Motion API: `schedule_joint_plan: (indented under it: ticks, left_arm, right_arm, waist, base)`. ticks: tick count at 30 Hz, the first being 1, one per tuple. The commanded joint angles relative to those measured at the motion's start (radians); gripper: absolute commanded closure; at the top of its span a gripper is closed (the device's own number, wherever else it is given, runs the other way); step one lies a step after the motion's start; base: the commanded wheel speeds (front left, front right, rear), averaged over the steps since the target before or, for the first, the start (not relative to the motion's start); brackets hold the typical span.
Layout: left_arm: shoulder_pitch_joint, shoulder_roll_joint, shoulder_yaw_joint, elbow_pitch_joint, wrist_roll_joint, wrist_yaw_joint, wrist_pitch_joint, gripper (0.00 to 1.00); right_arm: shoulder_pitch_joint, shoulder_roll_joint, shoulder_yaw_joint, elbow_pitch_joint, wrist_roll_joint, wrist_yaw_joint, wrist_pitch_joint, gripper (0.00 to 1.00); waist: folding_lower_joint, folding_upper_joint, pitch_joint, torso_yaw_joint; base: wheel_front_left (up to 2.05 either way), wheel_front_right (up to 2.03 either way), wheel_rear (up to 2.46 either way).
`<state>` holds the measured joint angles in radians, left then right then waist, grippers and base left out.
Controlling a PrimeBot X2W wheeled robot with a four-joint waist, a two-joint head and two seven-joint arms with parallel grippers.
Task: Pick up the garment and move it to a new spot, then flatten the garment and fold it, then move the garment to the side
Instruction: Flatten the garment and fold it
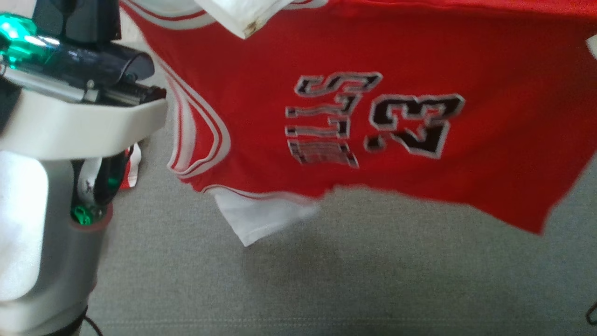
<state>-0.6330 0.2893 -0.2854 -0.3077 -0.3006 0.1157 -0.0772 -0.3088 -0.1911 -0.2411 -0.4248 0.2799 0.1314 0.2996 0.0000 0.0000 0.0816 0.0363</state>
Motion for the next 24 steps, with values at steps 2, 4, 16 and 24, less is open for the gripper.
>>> schedule_joint_plan:
  ticks: [2, 4, 16, 24]
  left_arm:
    - [-0.061, 0.040, 0.031, -0.027, 0.005, 0.001, 0.024, 1.00]
    - [-0.065, 0.039, 0.023, -0.014, -0.002, -0.004, 0.034, 1.00]
    - [-0.251, -0.025, 0.005, 0.351, -0.110, -0.107, -0.022, 1.00]
    - [-0.536, -0.050, 0.025, 0.686, -0.093, -0.169, -0.156, 1.00]
  right_arm:
    - [-0.046, -0.026, 0.007, -0.021, 0.017, -0.001, 0.014, 1.00]
    - [-0.051, -0.030, 0.005, -0.007, 0.026, -0.001, 0.017, 1.00]
    - [-0.248, -0.040, 0.075, 0.225, 0.102, -0.001, -0.042, 1.00]
    - [-0.584, -0.039, 0.176, 0.512, 0.150, -0.001, -0.189, 1.00]
  waist:
    - [0.0000, 0.0000, -0.014, -0.004]
    - [0.0000, 0.0000, -0.017, -0.005]
    - [0.0000, 0.0000, 0.088, -0.023]
    - [0.0000, 0.0000, 0.204, -0.046]
  base:
    - [0.00, 0.00, 0.00]
    - [0.00, 0.00, 0.00]
    - [0.00, 0.00, 0.00]
    - [0.00, 0.00, 0.00]
